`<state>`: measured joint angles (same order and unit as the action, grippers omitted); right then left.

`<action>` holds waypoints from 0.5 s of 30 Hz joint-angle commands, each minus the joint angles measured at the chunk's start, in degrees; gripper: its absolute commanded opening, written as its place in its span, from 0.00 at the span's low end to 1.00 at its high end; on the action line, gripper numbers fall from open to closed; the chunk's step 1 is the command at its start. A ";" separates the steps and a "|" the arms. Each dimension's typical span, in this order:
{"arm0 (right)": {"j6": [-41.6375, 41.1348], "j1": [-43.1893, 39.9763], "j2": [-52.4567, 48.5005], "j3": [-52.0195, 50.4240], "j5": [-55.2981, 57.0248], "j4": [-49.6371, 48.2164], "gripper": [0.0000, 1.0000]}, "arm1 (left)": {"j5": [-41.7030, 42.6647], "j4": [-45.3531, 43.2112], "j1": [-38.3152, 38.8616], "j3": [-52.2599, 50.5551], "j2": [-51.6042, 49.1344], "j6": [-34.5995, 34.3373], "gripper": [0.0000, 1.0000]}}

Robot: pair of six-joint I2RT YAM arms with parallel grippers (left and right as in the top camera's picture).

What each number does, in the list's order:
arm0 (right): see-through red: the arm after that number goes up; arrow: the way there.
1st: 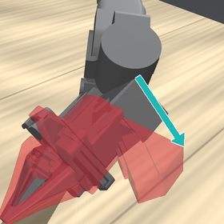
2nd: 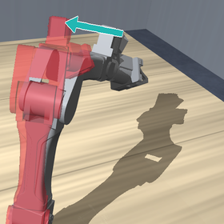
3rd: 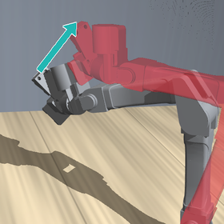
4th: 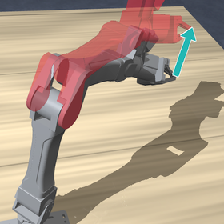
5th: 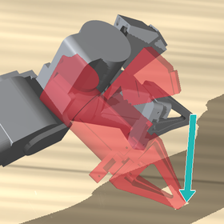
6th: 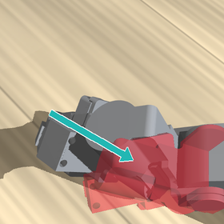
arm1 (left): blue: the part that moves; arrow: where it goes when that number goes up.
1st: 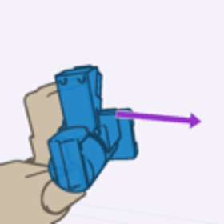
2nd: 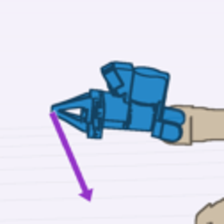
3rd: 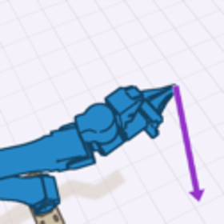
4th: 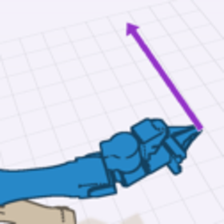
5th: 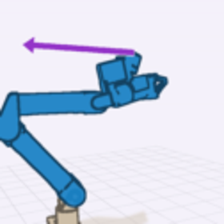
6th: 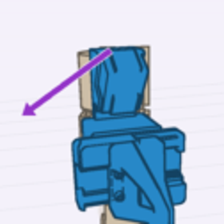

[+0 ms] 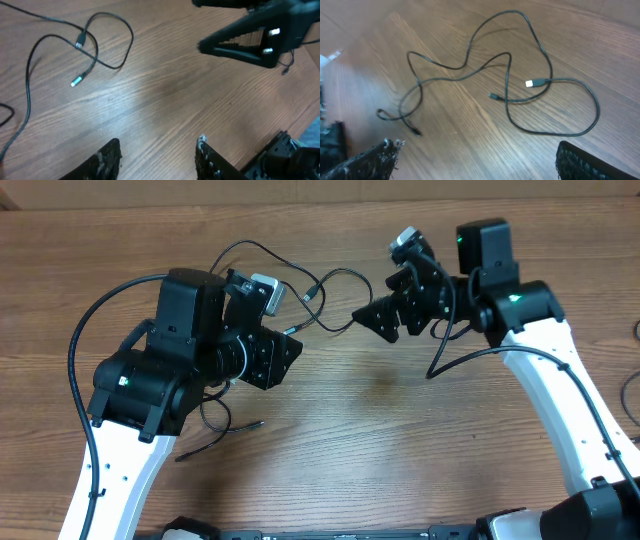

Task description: Untangle cables

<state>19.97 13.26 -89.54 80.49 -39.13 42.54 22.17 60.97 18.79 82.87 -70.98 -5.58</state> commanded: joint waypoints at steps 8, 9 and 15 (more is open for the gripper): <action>2.34 1.22 -4.79 -8.31 2.01 -14.88 1.00 | -17.51 1.77 0.35 0.61 1.09 -2.93 0.61; 2.32 1.40 -6.23 -8.31 2.01 -15.43 1.00 | -23.06 2.01 0.31 0.55 1.07 -5.51 0.64; -0.66 3.65 -15.43 -8.31 2.01 -21.59 1.00 | -31.71 1.49 0.20 0.42 0.87 -8.15 1.00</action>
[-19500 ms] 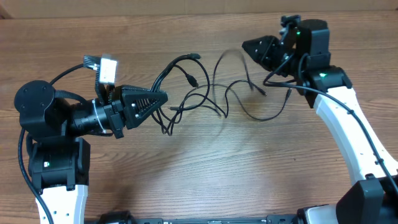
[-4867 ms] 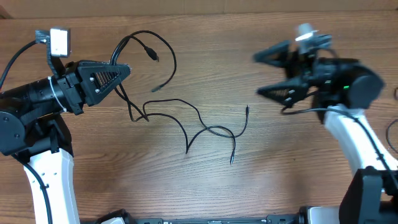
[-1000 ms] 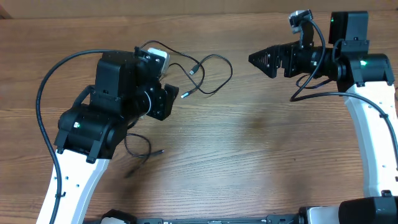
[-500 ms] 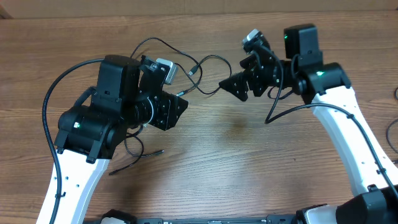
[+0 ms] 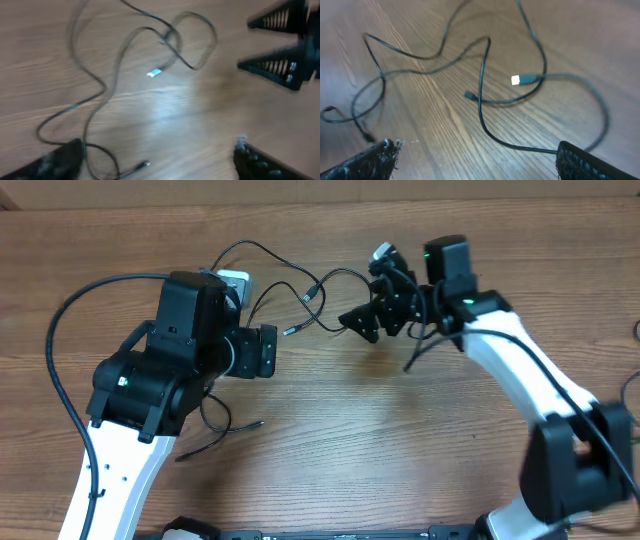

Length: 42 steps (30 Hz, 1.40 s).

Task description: Untangle cables

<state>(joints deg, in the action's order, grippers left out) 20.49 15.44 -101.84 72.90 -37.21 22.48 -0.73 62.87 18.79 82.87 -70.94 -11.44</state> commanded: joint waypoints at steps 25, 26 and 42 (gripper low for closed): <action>-4.09 7.65 -19.58 -0.70 4.20 -22.36 0.88 | 6.91 -1.86 -2.91 -1.11 -8.09 -2.29 1.00; -4.44 7.67 -20.24 -0.68 4.17 -23.19 0.75 | 7.39 -1.92 -2.91 -1.11 -8.09 -2.29 1.00; -16.46 7.65 -14.73 6.95 -6.60 -23.78 0.04 | 8.39 -1.38 -2.91 -1.11 -8.09 -2.34 1.00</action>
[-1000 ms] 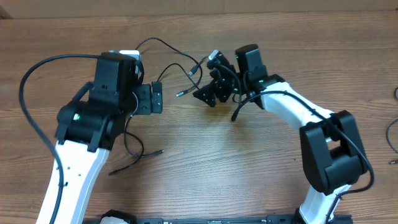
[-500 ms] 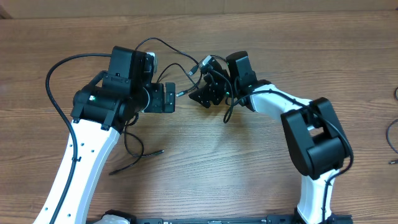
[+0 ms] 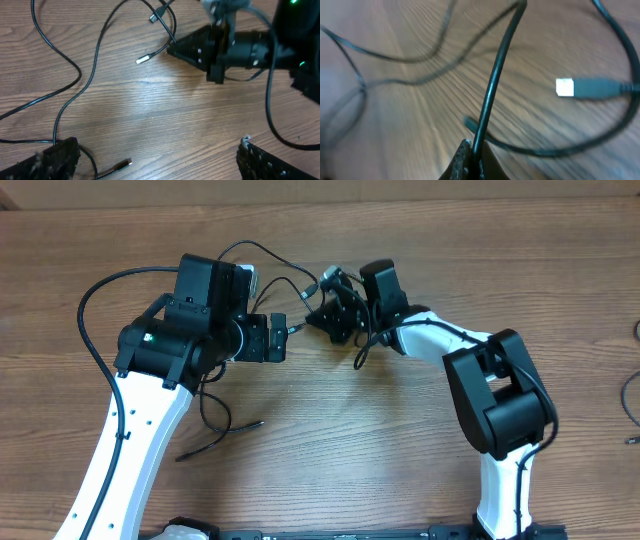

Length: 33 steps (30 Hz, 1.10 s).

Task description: Untangle cables

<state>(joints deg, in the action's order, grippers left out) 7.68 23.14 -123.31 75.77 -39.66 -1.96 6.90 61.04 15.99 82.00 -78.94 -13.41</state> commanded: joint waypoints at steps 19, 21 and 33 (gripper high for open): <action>-4.96 0.98 37.94 19.76 3.30 47.30 0.04 | 4.46 -0.83 0.20 -0.24 -0.09 2.58 1.00; -5.01 2.34 40.83 20.98 1.95 50.77 0.04 | 5.18 -1.84 0.52 -0.24 -0.13 3.37 1.00; -11.21 11.04 51.34 23.12 -0.46 52.24 0.04 | 7.65 -7.78 4.63 -0.26 -1.31 4.42 0.17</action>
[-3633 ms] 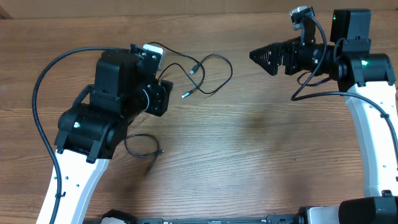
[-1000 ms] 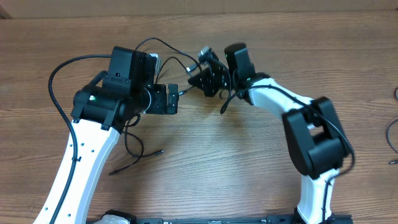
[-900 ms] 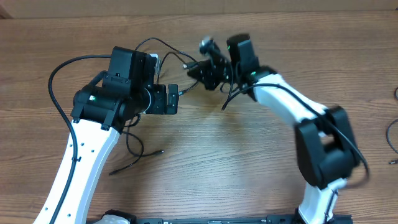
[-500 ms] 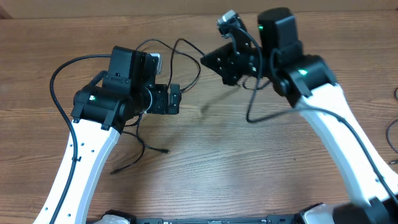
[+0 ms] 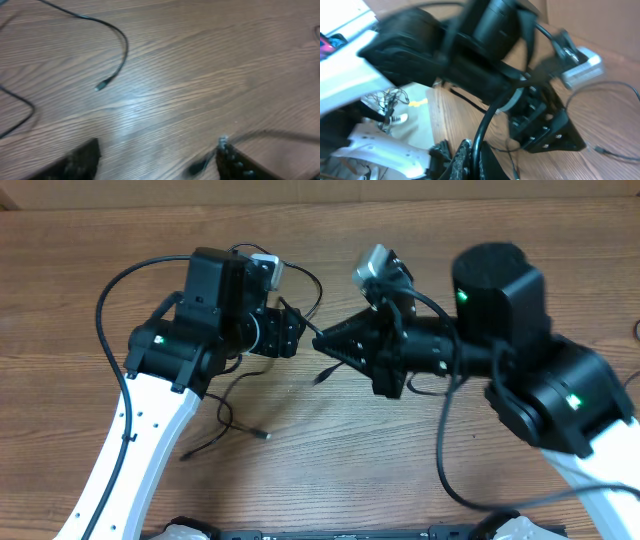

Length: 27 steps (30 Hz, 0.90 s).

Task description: Untangle cables

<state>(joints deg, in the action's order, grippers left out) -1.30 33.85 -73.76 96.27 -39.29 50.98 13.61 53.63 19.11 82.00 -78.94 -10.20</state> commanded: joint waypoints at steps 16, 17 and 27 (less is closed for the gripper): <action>-1.22 0.15 5.81 14.38 24.57 11.45 0.04 | 4.42 -0.72 2.08 -0.24 -15.65 1.20 0.04; -1.25 0.17 5.68 14.38 24.68 13.42 0.05 | 5.46 -1.33 2.08 -0.11 -15.37 1.20 0.04; 1.81 0.15 1.11 14.38 26.18 22.43 1.00 | 10.40 1.66 2.08 12.04 -8.15 2.21 0.04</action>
<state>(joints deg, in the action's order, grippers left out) -0.73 33.85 -71.77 110.54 -15.14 73.34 21.61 53.82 21.37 86.78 -92.03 -9.87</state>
